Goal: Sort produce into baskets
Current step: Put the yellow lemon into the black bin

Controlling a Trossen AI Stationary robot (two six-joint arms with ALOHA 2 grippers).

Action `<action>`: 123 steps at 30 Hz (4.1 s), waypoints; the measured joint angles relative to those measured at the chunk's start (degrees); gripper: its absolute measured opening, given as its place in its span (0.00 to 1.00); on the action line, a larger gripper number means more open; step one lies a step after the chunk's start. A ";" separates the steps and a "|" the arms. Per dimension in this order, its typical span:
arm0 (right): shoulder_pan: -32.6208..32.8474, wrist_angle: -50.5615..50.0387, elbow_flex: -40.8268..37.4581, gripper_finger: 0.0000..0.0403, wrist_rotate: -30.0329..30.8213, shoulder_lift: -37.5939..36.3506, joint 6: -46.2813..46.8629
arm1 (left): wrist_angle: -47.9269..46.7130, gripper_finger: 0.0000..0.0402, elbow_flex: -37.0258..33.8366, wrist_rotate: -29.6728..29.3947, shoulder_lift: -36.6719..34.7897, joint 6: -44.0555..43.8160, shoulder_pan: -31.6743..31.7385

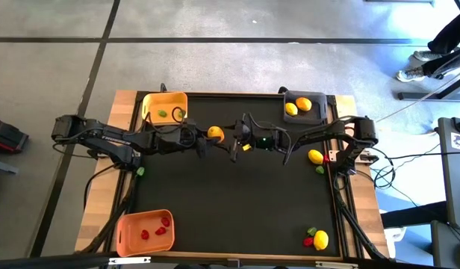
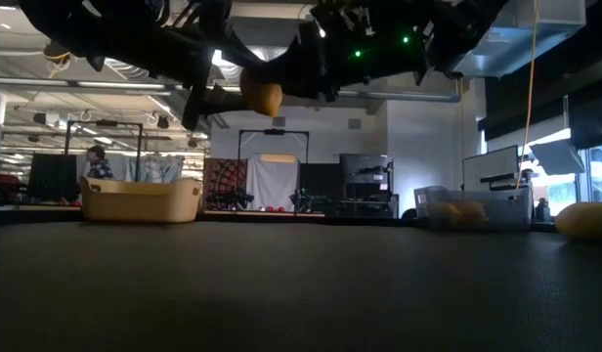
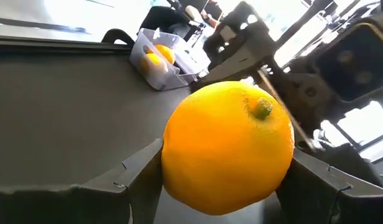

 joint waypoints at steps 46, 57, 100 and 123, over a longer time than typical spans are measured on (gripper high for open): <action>-0.01 -18.48 0.02 0.38 6.36 -6.54 -1.73 | -10.51 0.81 0.05 -2.16 -4.34 10.36 0.11; -1.48 -33.32 0.02 0.38 12.01 -13.90 -3.02 | -13.21 0.82 0.05 -2.11 -4.36 10.12 0.00; -37.55 -63.81 0.00 0.38 6.42 -24.10 -0.44 | -14.39 0.82 0.03 -1.97 -4.36 10.90 0.04; -49.71 -71.18 -2.48 0.38 0.47 -18.06 4.34 | -14.37 0.82 0.02 -2.21 -4.36 8.08 -0.38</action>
